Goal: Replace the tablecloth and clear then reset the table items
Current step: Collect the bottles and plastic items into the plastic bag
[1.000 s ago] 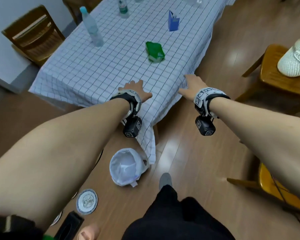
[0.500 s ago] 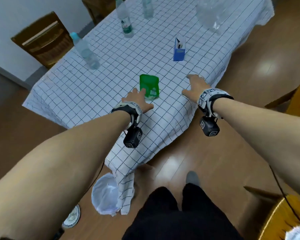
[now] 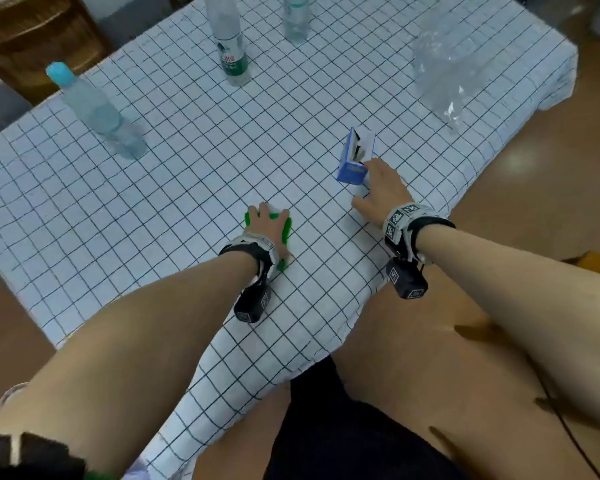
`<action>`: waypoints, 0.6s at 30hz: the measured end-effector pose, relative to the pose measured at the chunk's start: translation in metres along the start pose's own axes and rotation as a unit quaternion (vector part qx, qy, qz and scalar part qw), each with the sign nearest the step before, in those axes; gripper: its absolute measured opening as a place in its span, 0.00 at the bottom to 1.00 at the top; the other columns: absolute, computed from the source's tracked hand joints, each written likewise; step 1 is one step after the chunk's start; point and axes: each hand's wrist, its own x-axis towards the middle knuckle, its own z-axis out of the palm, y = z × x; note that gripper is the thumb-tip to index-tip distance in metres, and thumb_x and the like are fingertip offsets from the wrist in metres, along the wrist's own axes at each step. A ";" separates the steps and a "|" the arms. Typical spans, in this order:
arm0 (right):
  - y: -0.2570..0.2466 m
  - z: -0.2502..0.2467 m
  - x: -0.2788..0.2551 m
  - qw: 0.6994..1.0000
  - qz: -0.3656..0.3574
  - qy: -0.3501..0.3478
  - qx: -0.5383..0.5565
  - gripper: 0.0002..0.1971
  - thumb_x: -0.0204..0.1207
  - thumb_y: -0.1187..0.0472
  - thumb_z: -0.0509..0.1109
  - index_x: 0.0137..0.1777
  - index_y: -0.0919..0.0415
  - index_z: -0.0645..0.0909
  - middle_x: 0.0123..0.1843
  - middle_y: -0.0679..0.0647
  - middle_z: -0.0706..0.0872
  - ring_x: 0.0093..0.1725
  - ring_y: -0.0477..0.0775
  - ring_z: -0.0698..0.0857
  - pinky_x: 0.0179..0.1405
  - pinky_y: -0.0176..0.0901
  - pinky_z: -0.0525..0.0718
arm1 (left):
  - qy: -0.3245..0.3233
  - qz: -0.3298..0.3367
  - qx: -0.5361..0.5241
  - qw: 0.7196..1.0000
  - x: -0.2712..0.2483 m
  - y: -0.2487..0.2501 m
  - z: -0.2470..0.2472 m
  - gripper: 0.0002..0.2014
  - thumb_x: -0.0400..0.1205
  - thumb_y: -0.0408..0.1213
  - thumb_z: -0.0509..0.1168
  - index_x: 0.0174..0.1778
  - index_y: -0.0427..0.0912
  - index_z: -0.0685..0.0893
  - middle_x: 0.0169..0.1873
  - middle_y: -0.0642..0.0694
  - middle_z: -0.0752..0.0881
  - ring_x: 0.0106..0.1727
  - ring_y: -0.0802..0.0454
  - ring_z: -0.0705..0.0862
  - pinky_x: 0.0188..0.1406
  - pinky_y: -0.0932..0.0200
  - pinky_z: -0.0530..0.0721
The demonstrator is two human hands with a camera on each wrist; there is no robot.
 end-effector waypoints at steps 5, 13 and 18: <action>-0.002 -0.015 0.058 1.000 -0.013 0.000 -0.006 0.38 0.69 0.47 0.69 0.79 0.52 0.61 0.83 0.55 0.61 0.81 0.58 0.63 0.71 0.56 0.73 | 0.005 -0.003 0.001 1.000 0.031 -0.010 -0.039 0.31 0.72 0.37 0.72 0.72 0.50 0.71 0.67 0.40 0.69 0.71 0.38 0.65 0.53 0.44 0.80; 0.035 -0.067 0.131 0.999 -0.030 -0.026 -0.031 0.53 0.68 0.37 0.76 0.85 0.55 0.51 0.87 0.54 0.52 0.84 0.56 0.56 0.80 0.56 0.65 | 0.096 -0.025 -0.052 0.994 0.063 0.020 -0.123 0.14 0.81 0.42 0.58 0.59 0.45 0.84 0.54 0.40 0.86 0.52 0.39 0.82 0.42 0.54 0.76; 0.102 -0.128 0.199 0.999 -0.014 0.006 -0.049 0.50 0.71 0.41 0.75 0.85 0.59 0.51 0.86 0.56 0.54 0.84 0.57 0.56 0.81 0.55 0.62 | 0.088 -0.061 -0.038 0.994 0.101 0.098 -0.161 0.29 0.81 0.65 0.46 0.54 0.45 0.78 0.54 0.41 0.84 0.48 0.41 0.81 0.42 0.52 0.74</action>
